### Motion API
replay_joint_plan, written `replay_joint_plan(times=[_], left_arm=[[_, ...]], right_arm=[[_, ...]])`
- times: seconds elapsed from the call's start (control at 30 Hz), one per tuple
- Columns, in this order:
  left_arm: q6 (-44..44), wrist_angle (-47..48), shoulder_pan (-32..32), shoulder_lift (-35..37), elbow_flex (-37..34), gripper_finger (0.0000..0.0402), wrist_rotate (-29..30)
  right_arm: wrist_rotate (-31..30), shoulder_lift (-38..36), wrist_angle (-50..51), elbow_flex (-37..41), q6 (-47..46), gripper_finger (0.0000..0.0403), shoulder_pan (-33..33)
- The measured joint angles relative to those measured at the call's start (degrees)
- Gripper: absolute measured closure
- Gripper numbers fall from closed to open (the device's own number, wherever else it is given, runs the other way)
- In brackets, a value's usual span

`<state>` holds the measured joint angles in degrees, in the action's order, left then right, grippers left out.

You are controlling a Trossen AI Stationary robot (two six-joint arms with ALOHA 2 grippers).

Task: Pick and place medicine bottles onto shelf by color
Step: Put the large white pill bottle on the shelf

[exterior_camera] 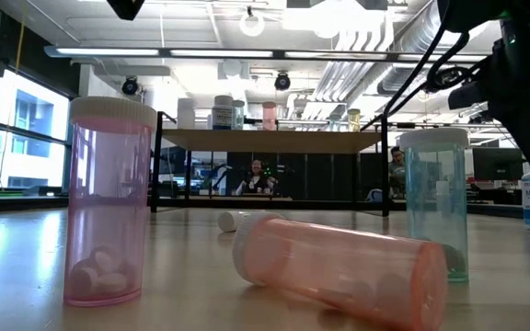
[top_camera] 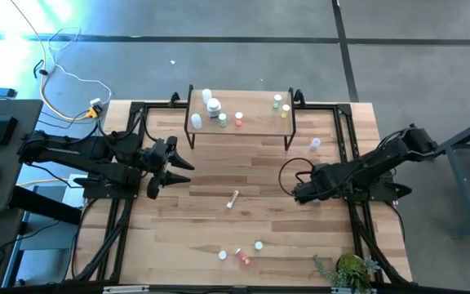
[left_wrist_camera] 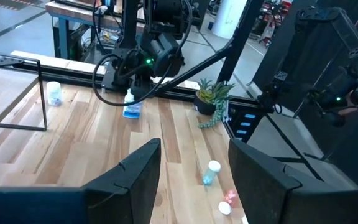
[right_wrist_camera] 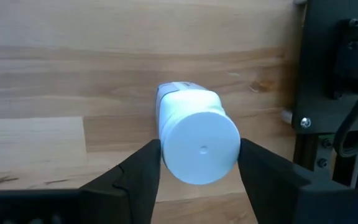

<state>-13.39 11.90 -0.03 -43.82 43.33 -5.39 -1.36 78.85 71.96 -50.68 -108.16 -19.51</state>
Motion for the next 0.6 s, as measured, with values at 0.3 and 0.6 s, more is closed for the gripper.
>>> replay_joint_plan(times=[0.3,0.6], left_arm=[[0.1,0.1,2.4,0.0,0.0,0.0222,0.1],[0.1,0.3,7.8,0.0,0.0,0.0222,0.2]], right_arm=[[1.2,-0.1,-0.8,0.0,0.1,0.0255,0.0],[-0.1,0.0,-3.1,-4.5,4.6,0.0255,0.0]])
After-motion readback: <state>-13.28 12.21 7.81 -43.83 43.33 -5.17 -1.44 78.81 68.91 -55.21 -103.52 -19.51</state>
